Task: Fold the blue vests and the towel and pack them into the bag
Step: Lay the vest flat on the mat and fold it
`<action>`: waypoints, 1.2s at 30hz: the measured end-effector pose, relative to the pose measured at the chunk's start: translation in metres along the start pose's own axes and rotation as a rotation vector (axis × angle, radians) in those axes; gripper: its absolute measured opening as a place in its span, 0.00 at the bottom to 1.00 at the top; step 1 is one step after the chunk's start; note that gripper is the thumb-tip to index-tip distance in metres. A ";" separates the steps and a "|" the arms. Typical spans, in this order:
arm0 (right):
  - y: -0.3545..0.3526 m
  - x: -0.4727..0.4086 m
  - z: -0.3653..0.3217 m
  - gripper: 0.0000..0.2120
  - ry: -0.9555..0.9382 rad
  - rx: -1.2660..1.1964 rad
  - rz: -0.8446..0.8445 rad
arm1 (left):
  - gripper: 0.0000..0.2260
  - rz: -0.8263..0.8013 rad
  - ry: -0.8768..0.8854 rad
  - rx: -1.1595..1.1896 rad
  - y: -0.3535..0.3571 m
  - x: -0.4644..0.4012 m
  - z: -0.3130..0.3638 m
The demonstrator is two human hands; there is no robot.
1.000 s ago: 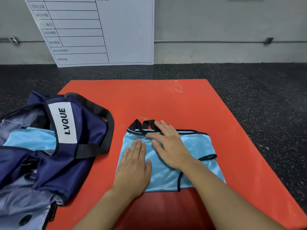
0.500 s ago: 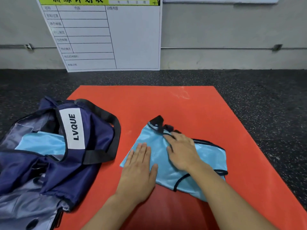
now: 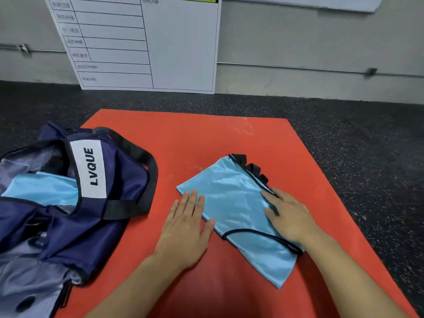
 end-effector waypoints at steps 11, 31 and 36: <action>0.000 0.049 0.046 0.23 0.020 -0.065 0.156 | 0.38 -0.087 -0.171 -0.042 -0.010 -0.001 0.021; -0.004 0.085 0.023 0.19 -0.549 -0.381 -0.242 | 0.32 -0.140 -0.189 0.149 -0.013 -0.040 -0.031; -0.001 0.087 0.010 0.33 -0.644 -0.241 -0.007 | 0.34 -0.158 0.202 0.211 -0.014 -0.007 -0.003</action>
Point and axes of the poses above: each hand's wrist, its own x-axis away from the middle knuckle, its own y-axis out of the palm, z = x × y, the point moved 1 cm from there along -x, towards the middle knuckle, and after that the axes turned 3 degrees about y, right-handed, at the moved point
